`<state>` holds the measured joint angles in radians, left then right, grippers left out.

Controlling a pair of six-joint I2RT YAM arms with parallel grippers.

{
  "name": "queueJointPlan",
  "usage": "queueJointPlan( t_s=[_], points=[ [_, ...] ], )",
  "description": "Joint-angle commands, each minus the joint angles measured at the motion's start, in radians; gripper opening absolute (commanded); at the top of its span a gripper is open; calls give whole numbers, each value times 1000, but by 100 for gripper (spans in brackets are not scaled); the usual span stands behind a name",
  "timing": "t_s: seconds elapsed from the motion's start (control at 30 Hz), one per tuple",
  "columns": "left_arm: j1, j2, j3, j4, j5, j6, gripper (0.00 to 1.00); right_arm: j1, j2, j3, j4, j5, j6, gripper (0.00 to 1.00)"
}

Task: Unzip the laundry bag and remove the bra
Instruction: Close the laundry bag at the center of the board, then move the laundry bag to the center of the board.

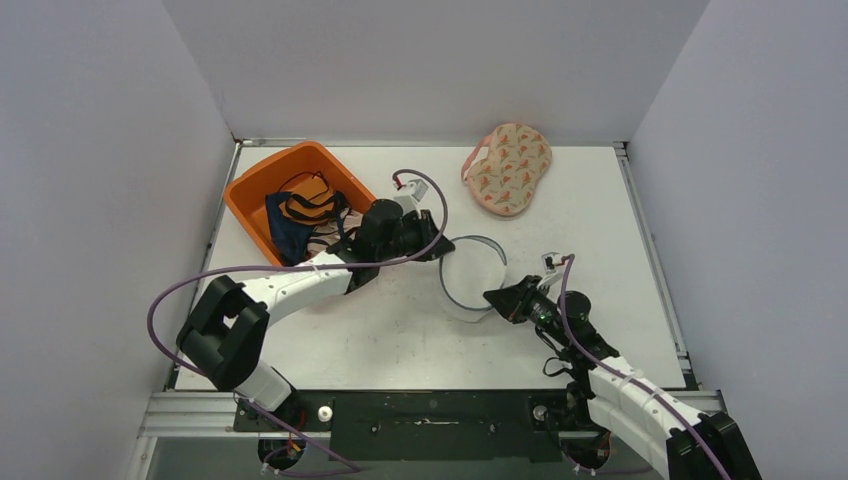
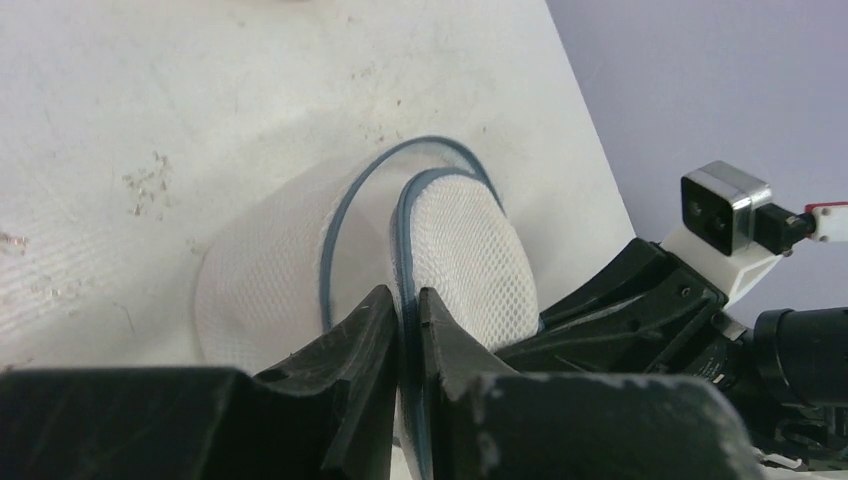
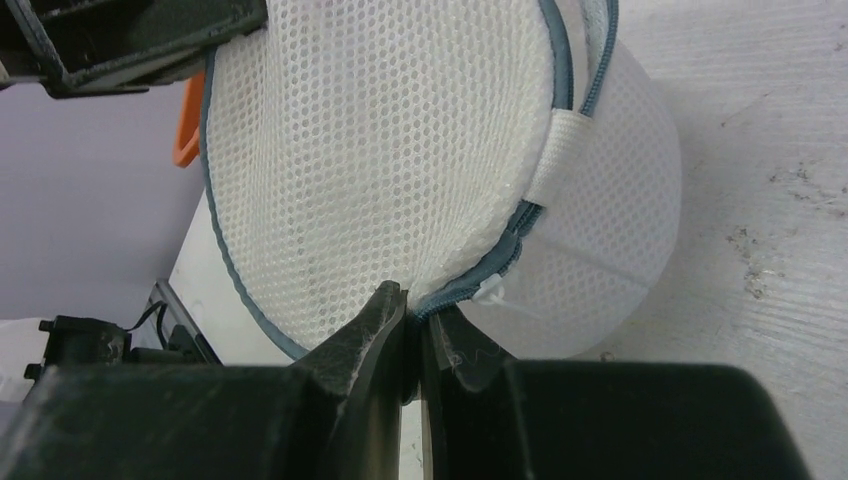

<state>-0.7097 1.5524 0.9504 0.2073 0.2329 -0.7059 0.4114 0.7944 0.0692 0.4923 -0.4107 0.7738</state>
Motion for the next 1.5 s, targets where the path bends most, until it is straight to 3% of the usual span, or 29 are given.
queueJointPlan(
  t_s=[0.0, 0.2, 0.37, 0.5, 0.73, 0.9, 1.0, 1.13, 1.2, 1.47],
  points=[
    [4, -7, 112, 62, -13, 80, 12, -1, -48, -21, 25, -83, -20, 5],
    [0, 90, 171, 25, -15, 99, 13, -2, -120, -39, 11, -58, -13, 5],
    [-8, 91, 161, -20, -91, 101, 27, -2, -149, -46, -41, -5, -18, 5],
    [-7, -54, 70, -39, -176, 85, 29, 0, -83, -59, 87, -86, 1, 5],
    [-10, -459, -67, -199, -342, 50, 35, 41, 140, -6, 396, -340, 92, 5],
    [-8, -648, -107, -335, -326, 65, 42, 161, 169, 97, 332, -400, 86, 5],
    [-6, -695, -126, -394, -284, 89, 53, 186, 154, 135, 279, -436, 88, 5],
    [-5, -711, -177, -417, -246, 114, 62, 184, 66, 153, 39, -341, 8, 5],
    [-5, -711, -209, -411, -233, 115, 62, 166, 55, 119, 4, -296, 8, 5],
    [-8, -748, -362, -318, -196, 48, 62, 111, 36, -63, 231, -176, 177, 5]
  ],
)
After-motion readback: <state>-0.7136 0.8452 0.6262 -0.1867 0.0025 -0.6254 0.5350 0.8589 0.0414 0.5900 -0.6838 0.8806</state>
